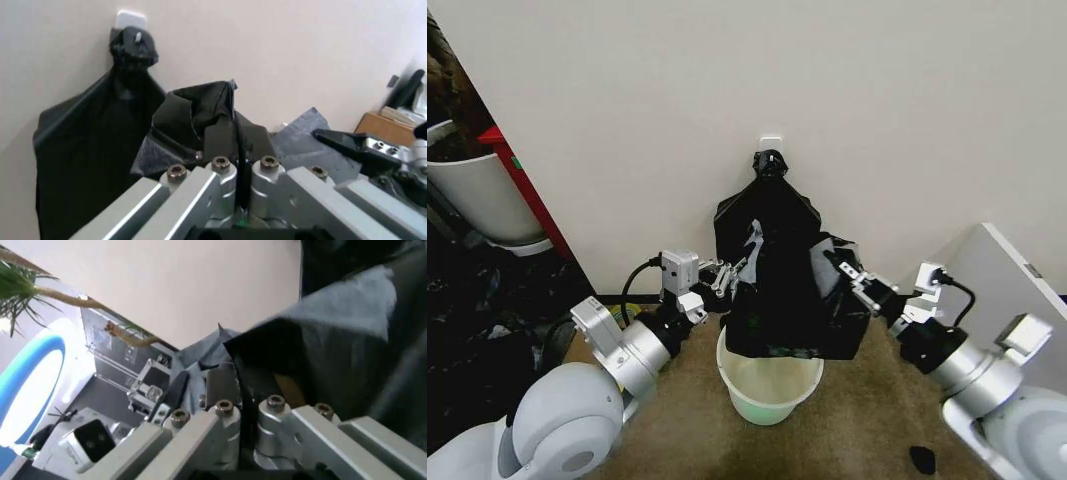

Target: Place the garbage bag over the trash bin.

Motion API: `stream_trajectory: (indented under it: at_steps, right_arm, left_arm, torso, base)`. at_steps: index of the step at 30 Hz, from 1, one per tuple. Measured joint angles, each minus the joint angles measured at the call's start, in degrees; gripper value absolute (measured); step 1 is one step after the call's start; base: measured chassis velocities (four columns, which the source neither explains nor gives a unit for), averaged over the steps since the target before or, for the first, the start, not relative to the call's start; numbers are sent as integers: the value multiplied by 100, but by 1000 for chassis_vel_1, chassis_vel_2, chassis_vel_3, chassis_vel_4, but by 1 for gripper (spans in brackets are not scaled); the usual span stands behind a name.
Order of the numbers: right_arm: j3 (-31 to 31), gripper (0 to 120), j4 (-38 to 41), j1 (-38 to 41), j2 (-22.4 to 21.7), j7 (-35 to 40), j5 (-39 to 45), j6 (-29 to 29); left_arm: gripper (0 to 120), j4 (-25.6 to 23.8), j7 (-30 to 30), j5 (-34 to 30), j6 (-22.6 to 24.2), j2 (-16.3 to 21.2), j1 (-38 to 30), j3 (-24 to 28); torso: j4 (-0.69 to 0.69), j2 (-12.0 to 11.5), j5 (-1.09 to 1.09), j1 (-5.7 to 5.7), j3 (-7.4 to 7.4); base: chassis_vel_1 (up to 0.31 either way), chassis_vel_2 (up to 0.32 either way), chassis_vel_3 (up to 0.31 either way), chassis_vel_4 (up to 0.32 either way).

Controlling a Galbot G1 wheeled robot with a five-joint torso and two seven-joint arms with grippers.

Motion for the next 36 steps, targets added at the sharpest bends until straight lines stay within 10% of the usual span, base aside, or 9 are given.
stream_trajectory:
  at_steps: [10,23,36]
  right_arm:
    - [-618,0,-53,-69,426,10,-734,117]
    - [-718,0,-1121,-389,715,-13,-2187,639]
    - [-696,0,-1462,-1058,397,454,-3446,283]
  left_arm:
    - [0,227,-42,167,-74,-247,345,-3]
    - [0,2036,-48,1034,-397,-1771,516,786]
    - [0,2342,-399,1220,-380,-1891,1189,698]
  torso:
    - [0,0,0,0,0]
    - [0,0,2,0,0]
    - [0,0,2,0,0]
  base:
    - [0,0,0,0]
    - [0,0,0,0]
    - [0,0,0,0]
